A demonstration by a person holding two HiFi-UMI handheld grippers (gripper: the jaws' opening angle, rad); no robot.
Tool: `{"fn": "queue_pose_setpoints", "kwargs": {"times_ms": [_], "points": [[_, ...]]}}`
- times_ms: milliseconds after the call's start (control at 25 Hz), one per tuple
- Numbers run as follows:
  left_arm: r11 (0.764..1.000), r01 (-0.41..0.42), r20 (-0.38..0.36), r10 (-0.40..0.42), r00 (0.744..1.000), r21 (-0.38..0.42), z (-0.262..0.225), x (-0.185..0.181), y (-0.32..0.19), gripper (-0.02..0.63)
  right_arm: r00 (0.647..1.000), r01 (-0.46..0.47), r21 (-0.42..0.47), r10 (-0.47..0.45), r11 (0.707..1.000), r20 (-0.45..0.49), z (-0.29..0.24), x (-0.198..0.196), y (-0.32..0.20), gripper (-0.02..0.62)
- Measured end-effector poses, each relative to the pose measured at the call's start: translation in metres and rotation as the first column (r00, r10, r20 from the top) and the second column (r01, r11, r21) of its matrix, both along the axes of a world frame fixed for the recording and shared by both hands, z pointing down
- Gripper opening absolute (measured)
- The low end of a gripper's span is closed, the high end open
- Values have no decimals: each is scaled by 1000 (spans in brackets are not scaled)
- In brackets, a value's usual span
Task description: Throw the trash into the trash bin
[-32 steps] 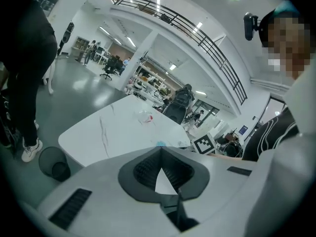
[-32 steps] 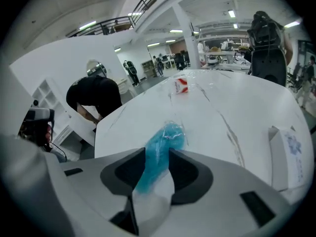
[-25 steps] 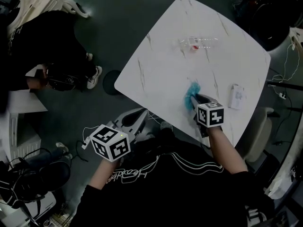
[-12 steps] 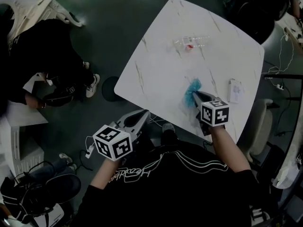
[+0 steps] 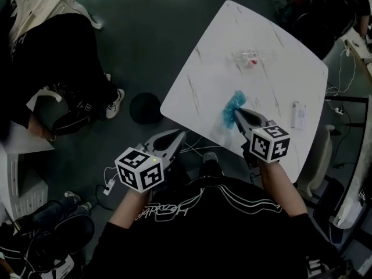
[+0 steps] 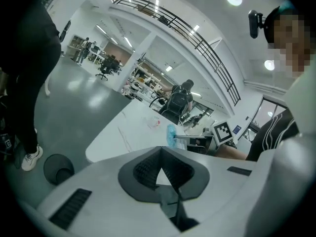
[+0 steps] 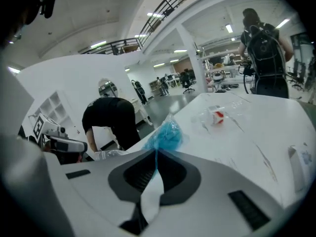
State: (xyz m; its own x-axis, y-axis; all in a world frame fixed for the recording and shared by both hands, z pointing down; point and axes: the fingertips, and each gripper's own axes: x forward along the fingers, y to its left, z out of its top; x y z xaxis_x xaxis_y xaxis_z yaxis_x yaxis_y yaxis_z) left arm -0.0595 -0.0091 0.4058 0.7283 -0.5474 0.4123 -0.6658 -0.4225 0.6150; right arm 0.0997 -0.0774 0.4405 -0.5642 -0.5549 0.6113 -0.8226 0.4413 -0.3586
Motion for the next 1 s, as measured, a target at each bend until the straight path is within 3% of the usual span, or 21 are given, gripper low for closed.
{"fn": "queue_pose_setpoints", "kwargs": {"times_ms": [280,560,760,1000], "points": [[994,114,3,-114,994,-4,6,-102,2,6,987,154,64,-157,986,43,-23,-132,-4,40],[982,184,38,-182,982,-48,29,-186,0,6,953,296,47,-299,954,59,4,-262,-8,40],[968,234,73,-227,971,-92,47,-239,-2,6,938,342,-6,-341,940,62,42,-330,-6,40],[959,245,97,-233,968,-142,75,-266,-8,6,948,317,-116,-312,941,54,124,-375,-14,40]]}}
